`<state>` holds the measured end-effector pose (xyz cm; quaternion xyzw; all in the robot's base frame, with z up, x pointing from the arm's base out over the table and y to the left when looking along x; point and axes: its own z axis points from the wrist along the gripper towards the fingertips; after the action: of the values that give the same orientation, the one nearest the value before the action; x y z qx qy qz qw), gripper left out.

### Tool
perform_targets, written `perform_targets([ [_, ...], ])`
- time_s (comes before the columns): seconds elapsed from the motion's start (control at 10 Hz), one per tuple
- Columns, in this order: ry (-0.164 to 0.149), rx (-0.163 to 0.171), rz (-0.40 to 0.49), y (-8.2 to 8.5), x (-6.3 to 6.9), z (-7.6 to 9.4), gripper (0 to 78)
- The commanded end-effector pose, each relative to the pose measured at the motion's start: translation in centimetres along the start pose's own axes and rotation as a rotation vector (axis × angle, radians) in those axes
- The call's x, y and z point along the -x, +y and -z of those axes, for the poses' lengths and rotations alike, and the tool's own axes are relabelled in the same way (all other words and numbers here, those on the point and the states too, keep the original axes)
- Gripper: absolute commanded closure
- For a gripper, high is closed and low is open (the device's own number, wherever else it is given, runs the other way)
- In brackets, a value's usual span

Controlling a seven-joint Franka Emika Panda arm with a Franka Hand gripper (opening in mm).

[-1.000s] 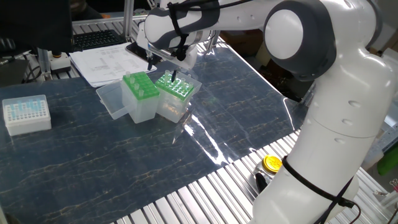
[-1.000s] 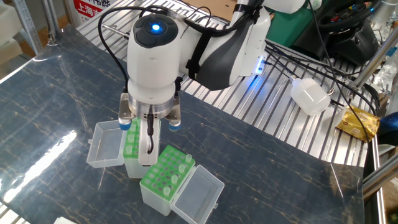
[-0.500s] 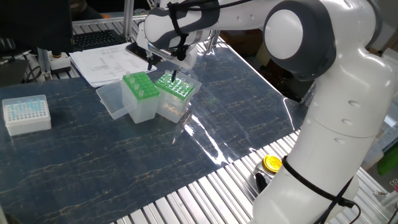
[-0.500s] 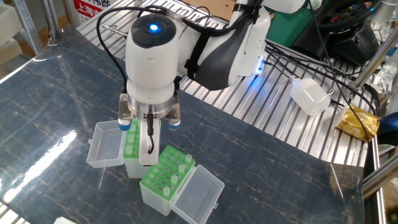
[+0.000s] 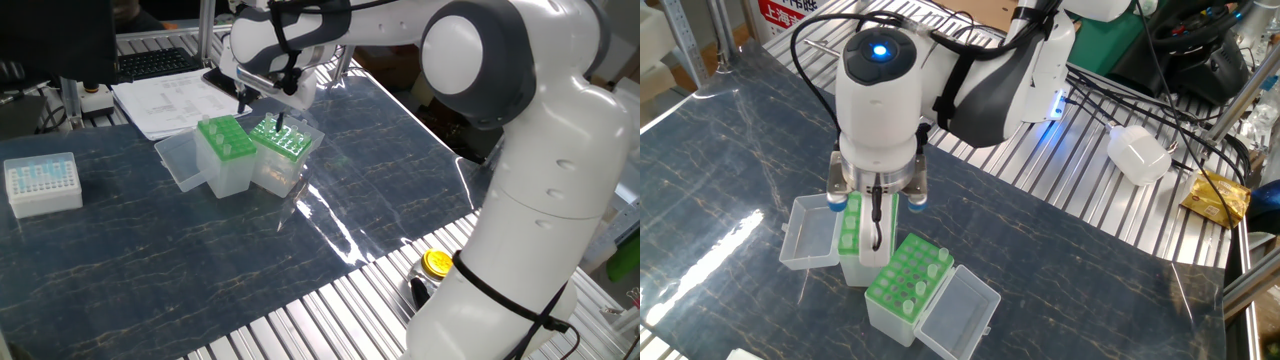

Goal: Transfer all large pipette tips from one holder to another

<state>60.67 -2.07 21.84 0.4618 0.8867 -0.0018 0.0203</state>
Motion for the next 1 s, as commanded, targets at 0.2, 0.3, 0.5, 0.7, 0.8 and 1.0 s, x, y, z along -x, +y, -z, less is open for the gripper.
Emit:
perform_targets([
  [0.2,-0.001,0.0,0.013,-1.04,0.31,-0.68,0.1],
  [0.3,-0.005,-0.003,0.009,-1.05,0.31,-0.66,0.1],
  [0.5,0.003,0.0,0.005,-1.07,0.34,-0.7,0.1],
  [0.7,0.0,0.0,0.01,-1.28,0.65,-0.88,0.1],
  [0.8,0.005,0.003,0.011,-1.38,0.79,-1.0,0.1],
  [1.0,0.005,0.003,0.006,-1.37,0.79,-1.09,0.1],
])
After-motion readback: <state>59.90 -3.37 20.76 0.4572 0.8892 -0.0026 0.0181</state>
